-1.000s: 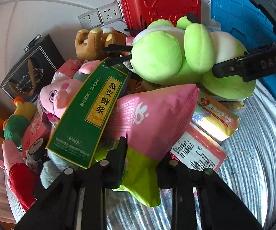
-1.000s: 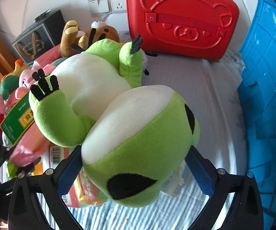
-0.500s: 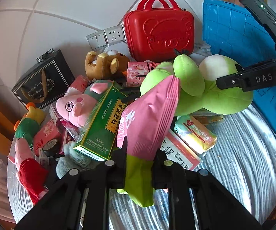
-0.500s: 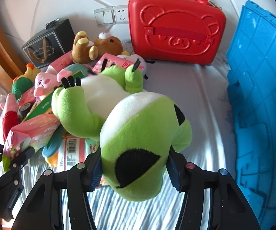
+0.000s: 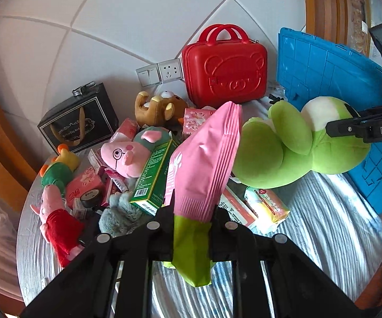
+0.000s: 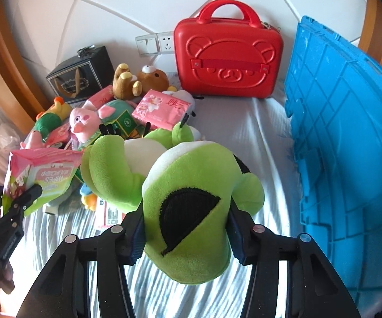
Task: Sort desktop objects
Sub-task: 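Carry the frog plush and pink snack bag with both tools over the blue bin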
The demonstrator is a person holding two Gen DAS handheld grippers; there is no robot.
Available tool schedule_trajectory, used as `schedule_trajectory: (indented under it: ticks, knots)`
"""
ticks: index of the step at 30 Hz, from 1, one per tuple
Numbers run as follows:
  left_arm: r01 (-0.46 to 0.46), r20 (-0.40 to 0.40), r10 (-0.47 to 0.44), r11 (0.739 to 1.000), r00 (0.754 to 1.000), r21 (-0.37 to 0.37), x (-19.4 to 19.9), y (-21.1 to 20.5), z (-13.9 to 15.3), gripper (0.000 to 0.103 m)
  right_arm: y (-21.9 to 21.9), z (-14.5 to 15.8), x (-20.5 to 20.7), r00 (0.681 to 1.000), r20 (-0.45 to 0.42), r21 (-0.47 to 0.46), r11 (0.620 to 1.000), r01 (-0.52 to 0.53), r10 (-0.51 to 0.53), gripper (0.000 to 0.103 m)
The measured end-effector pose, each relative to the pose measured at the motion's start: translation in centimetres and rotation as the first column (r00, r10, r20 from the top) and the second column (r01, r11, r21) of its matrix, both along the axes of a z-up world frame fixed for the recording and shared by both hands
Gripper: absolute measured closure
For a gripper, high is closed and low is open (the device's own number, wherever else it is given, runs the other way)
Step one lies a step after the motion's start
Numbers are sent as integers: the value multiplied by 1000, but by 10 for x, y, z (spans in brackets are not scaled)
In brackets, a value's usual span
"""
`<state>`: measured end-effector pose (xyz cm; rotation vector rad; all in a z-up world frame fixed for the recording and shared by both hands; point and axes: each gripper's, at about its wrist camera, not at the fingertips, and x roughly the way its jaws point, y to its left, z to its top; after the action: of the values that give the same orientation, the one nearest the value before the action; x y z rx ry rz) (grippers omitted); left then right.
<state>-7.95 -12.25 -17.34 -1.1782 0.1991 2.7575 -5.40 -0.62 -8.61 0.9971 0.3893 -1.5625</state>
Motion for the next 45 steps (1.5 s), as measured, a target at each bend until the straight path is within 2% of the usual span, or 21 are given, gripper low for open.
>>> schedule_trajectory:
  ticks: [10,18,32,37,45]
  knots:
    - [-37,-27,38,999,999,20,28,-1,34,88,51,43,1,1000,4,-60,998,-17,17,53]
    - [-45,-98,50,998,994,53,45,9,90,88,97,84,-11,1000,-8,-133,991,-14,13,53]
    - [62,-196,-41,993,980,101,37,77,171,88,167,145,-57,999,-50,-254,967,-4,-9,53]
    - [120,-248,-94,989,964,89,34,108,199,88,190,158,-81,998,-53,-296,955,25,-43,53]
    - [236,-302,-216,971,928,30,19,179,234,88,227,165,-139,990,-31,-346,931,119,-138,53]
